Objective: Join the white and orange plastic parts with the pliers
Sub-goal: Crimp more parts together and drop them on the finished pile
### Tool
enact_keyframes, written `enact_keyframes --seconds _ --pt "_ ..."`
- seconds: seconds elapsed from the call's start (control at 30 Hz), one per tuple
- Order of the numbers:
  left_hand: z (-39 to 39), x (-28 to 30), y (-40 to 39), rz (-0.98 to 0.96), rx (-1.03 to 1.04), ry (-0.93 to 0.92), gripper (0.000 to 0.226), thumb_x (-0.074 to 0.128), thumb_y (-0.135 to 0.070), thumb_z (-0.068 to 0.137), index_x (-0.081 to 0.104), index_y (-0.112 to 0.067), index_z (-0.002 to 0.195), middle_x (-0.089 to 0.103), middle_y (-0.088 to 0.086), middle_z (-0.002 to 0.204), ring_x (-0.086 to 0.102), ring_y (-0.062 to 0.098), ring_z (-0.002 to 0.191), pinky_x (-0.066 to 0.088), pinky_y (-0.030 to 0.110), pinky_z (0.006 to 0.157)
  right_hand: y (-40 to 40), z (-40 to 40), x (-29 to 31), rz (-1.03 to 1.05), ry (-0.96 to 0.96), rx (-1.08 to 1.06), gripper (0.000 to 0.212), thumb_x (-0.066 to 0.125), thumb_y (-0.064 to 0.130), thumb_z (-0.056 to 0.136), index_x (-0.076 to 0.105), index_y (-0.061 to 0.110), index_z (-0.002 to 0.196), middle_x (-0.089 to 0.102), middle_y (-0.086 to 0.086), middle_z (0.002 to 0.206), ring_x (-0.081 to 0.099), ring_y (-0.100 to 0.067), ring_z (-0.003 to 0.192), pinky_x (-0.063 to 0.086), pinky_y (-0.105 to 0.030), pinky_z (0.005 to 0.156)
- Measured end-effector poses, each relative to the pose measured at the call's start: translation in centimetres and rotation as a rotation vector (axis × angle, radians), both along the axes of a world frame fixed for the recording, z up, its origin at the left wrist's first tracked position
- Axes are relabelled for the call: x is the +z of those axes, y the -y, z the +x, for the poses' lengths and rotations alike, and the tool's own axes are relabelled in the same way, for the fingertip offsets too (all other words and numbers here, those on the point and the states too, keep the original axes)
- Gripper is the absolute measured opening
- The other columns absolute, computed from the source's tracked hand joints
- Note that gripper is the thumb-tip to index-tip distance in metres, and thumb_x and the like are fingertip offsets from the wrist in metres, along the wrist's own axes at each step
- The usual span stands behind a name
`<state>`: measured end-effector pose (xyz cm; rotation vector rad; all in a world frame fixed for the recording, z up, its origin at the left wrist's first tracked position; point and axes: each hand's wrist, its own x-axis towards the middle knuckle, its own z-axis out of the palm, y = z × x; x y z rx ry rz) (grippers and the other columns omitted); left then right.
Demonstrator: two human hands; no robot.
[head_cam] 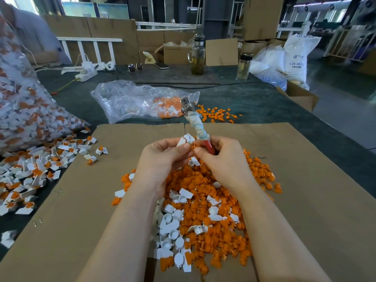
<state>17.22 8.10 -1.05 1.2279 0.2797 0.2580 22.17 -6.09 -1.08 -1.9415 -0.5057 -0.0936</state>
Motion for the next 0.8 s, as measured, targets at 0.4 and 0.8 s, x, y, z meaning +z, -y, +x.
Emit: enact_keyframes --seconds 0.4,0.8 --pt "0.3 0.0 0.3 0.034 0.137 -0.057 0.009 0.081 -0.010 0.077 0.076 -0.018 0.080 0.074 0.000 0.073 0.066 0.010 0.069 0.052 0.023 0.063 -0.4 0.0 -0.2 0.034 0.108 -0.149 0.012 0.074 0.032 0.083 0.063 0.035 0.080 0.065 0.014 0.072 0.060 0.000 0.072 0.047 -0.014 0.057" --pt "-0.1 0.6 1.3 0.133 0.169 -0.009 0.004 0.076 -0.006 0.082 0.073 -0.006 0.083 0.075 0.009 0.072 0.075 0.016 0.070 0.055 0.018 0.058 -0.7 -0.3 0.0 -0.012 0.188 -0.189 0.010 0.070 0.032 0.087 0.060 0.031 0.087 0.058 0.019 0.068 0.056 0.009 0.071 0.040 -0.007 0.054"
